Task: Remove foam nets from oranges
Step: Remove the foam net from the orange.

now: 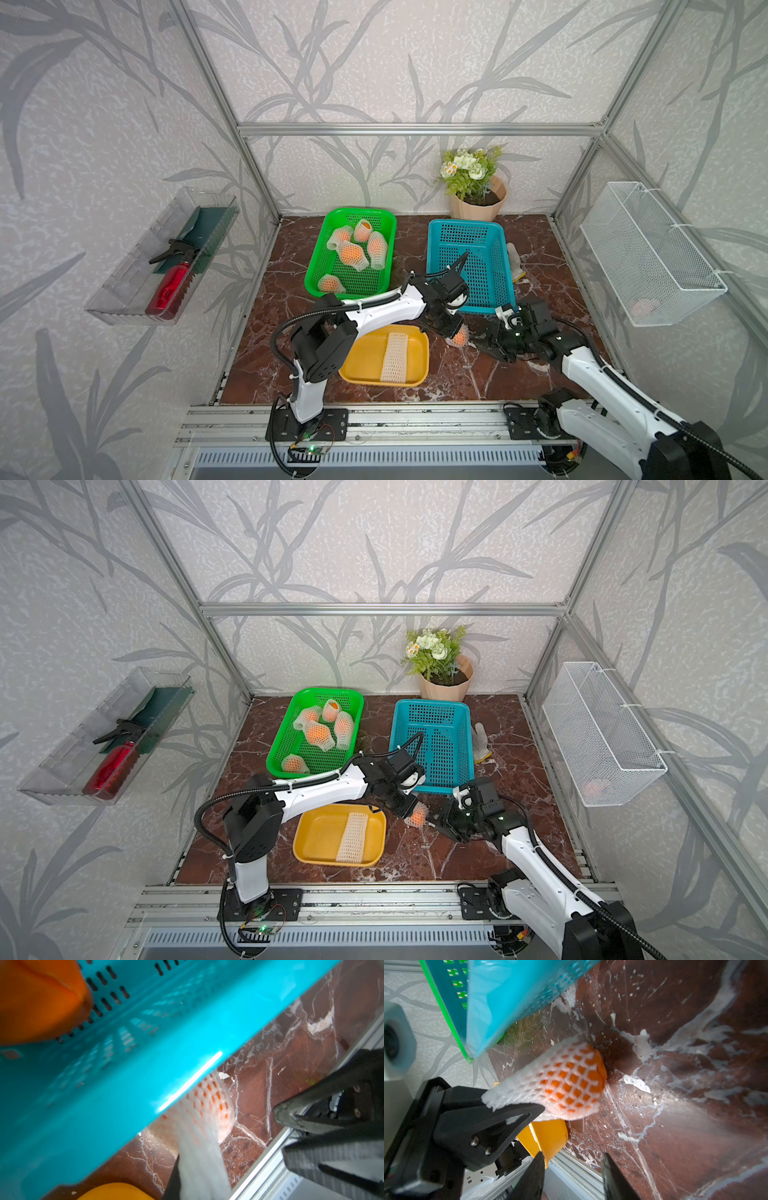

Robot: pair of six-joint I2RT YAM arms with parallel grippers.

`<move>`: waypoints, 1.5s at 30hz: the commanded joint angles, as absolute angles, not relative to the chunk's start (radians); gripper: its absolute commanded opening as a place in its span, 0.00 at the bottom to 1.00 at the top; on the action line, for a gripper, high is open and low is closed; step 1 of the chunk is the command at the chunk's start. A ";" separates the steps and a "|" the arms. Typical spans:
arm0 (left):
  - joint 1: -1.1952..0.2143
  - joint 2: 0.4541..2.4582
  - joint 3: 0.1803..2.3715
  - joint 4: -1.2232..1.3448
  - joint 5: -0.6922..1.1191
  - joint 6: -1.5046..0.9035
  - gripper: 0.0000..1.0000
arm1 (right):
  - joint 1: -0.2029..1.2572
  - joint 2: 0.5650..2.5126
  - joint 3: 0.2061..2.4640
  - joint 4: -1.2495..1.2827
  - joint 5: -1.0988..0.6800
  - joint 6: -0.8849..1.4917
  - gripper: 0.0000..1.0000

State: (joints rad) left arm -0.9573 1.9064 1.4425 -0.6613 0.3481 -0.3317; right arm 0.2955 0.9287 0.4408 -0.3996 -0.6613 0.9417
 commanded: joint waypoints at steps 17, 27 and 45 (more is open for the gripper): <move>-0.994 1.832 1.455 -0.562 0.534 -0.301 0.05 | 0.301 0.967 0.454 -0.340 -0.648 0.936 0.29; -0.986 1.829 1.455 -0.547 0.493 -0.326 0.06 | 0.282 0.910 0.453 -0.382 -0.620 0.923 0.29; -0.936 1.760 1.454 -0.639 0.523 -0.302 0.08 | 0.250 0.822 0.549 -0.538 -0.607 0.836 0.53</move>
